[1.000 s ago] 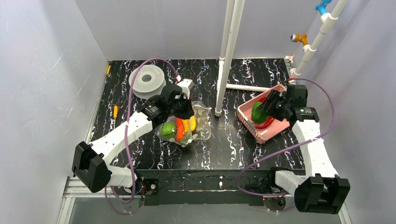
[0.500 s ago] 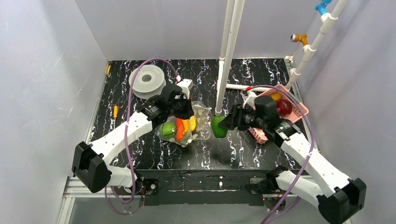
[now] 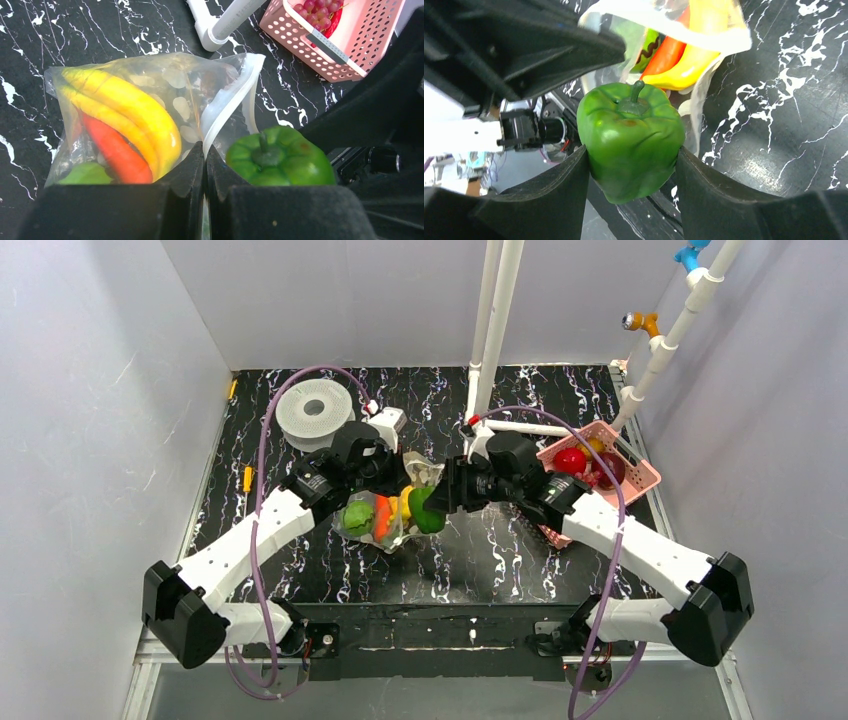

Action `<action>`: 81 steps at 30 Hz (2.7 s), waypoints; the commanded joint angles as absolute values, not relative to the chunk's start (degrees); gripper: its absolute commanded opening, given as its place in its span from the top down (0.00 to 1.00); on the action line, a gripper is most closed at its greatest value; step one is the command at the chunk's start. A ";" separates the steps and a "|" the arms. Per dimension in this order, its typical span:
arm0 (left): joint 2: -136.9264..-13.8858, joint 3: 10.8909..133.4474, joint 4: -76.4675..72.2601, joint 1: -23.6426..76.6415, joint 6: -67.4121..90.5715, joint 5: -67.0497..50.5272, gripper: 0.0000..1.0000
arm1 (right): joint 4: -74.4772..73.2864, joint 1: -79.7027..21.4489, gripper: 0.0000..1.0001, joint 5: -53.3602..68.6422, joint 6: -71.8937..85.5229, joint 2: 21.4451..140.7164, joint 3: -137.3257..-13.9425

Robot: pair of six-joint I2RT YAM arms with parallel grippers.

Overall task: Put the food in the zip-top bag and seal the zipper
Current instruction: Place the fake vegetable in the zipper food storage bag, then adjust the zipper food storage bag at the center of the board.

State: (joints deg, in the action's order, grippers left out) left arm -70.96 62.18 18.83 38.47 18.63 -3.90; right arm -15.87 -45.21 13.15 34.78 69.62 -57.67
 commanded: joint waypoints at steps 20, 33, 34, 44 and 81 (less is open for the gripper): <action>-65.22 60.57 16.35 38.52 18.74 -6.07 1.00 | -15.55 -49.07 0.95 -6.65 48.80 80.72 -68.73; -64.40 60.26 16.36 38.54 18.39 -4.37 1.00 | -14.07 -49.13 0.49 -4.70 49.20 86.32 -71.97; -64.38 60.25 16.35 38.51 18.46 -4.41 1.00 | -14.07 -49.13 0.46 -4.10 49.09 86.70 -72.32; -64.20 60.02 16.22 38.50 18.63 -4.14 1.00 | -16.38 -49.22 0.15 -3.21 47.60 86.75 -72.73; -65.14 63.25 21.30 38.55 20.30 -3.11 1.00 | -21.34 -50.36 0.55 -2.91 40.83 81.02 -62.87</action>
